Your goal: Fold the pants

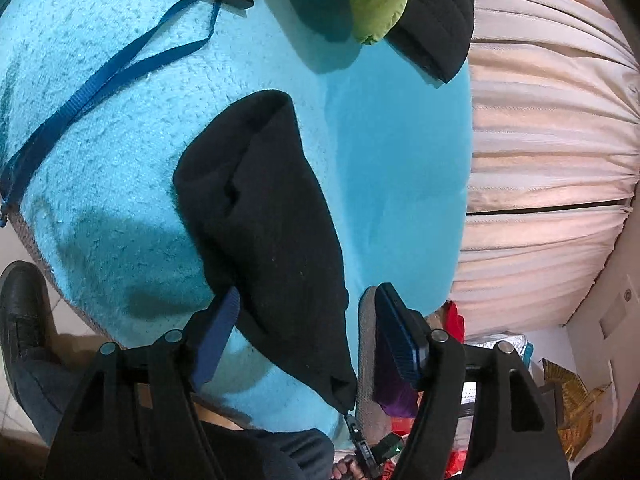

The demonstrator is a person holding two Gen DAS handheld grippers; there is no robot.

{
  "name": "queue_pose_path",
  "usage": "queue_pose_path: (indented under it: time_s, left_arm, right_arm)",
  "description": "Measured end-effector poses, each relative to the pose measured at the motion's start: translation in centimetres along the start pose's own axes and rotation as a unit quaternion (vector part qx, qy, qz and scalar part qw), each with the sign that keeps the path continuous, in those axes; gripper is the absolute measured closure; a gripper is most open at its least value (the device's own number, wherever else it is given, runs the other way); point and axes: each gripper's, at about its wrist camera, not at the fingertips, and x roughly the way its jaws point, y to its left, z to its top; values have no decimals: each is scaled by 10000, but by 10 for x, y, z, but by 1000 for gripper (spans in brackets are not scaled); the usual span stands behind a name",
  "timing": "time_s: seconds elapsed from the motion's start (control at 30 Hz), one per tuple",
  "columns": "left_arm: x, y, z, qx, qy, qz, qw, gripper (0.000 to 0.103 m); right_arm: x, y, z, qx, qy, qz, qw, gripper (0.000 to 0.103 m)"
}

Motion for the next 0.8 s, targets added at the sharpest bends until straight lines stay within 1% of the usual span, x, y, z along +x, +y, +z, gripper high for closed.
queue_pose_path:
  time_s: [0.03,0.07,0.1,0.13,0.17,0.23,0.27,0.33,0.37,0.43,0.47,0.53,0.6,0.63,0.67,0.7,0.73,0.8]
  left_arm:
    - [0,1,0,45,-49,49,10000,38]
    - [1,0,0,93,-90,74,9999,39]
    - [2,-2,-1,150,-132,102,9997,39]
    - [2,-5,-2,226,-188,161,9994,39]
    - [3,-10,-4,337,-228,230,9989,39]
    - [4,-20,-7,611,-267,340,9972,39]
    - [8,-29,-8,747,-276,372,9961,39]
    - [8,-38,-9,936,-283,355,9946,39]
    - [7,-41,-9,979,-289,333,9942,39]
    - [6,-48,-7,1114,-305,210,9931,39]
    - [6,-50,-4,1137,-333,189,9928,39]
    - [8,-50,1,1095,-385,208,9930,39]
    - [11,-47,7,1056,-418,311,9930,39]
    - [13,-44,10,1037,-412,392,9930,39]
    - [15,-41,10,1015,-398,457,9930,39]
    - [15,-38,10,997,-384,503,9930,39]
    - [16,-34,10,978,-368,542,9930,39]
    - [16,-25,8,952,-369,568,9932,38]
  right_arm:
    - [-2,-3,0,201,-37,74,9998,73]
    - [-6,-10,-1,574,-113,212,9981,72]
    - [-10,-15,-1,873,-183,329,9955,69]
    - [-14,-21,0,1208,-265,466,9912,64]
    - [-18,-29,-1,1676,-381,661,9829,62]
    - [-22,-45,-2,2529,-579,1248,9576,61]
    - [-22,-50,-3,2819,-614,1497,9457,61]
    - [-14,-56,-3,3364,-528,2009,9185,61]
    - [-10,-57,-2,3504,-459,2169,9100,61]
    - [5,-57,-5,3852,-297,2473,8886,61]
    - [12,-57,-4,3940,-202,2504,8841,60]
    - [26,-56,-6,4068,8,2322,8835,60]
    - [38,-56,-9,4196,142,2180,8810,60]
    - [42,-57,-11,4253,208,2094,8802,63]
    - [45,-57,-13,4325,214,2009,8787,63]
    - [45,-56,-12,4350,134,2032,8771,62]
    - [44,-55,-10,4316,107,2042,8786,60]
    - [44,-53,-5,4194,12,2106,8830,60]
